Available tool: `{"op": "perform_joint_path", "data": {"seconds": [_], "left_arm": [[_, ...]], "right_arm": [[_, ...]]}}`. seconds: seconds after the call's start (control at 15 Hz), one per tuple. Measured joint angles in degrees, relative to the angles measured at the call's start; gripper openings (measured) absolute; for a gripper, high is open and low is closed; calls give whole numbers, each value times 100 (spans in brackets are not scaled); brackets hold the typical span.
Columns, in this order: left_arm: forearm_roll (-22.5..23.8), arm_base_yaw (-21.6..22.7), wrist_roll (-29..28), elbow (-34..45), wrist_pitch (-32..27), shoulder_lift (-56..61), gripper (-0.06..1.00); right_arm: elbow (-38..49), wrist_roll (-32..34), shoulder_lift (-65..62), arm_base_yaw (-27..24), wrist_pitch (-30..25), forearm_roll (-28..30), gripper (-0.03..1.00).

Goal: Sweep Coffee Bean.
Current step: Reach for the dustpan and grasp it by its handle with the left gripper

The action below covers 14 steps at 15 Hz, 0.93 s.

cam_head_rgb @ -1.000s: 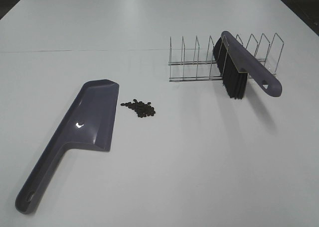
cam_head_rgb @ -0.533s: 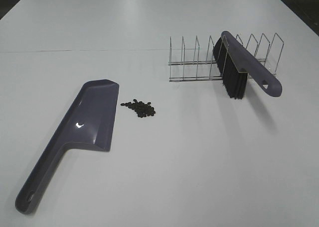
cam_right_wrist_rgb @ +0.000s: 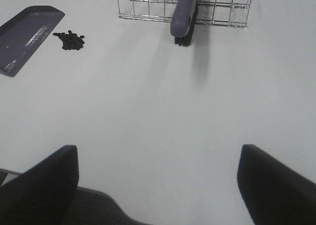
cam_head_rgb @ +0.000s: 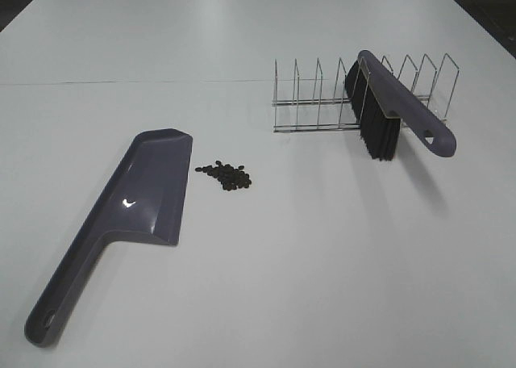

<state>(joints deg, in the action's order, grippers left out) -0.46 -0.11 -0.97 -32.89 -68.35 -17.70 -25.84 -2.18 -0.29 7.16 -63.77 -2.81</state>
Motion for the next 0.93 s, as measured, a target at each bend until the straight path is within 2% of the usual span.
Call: {"op": "perform_joint_path", "data": {"seconds": [0.33, 0.53, 0.73, 0.93], "left_arm": [[-418, 0, 0, -46, -86, -2212, 99], [-504, 0, 34, -246, 6, -2997, 99], [-516, -46, 97, -590, 361, -3604, 99], [-590, -642, -126, -619, 550, -4446, 98]], "right_arm": [[0, 0, 0, 0, 0, -6, 80], [0, 0, 0, 0, 0, -6, 80], [0, 0, 0, 0, 0, -6, 80], [0, 0, 0, 0, 0, -6, 80]]}}
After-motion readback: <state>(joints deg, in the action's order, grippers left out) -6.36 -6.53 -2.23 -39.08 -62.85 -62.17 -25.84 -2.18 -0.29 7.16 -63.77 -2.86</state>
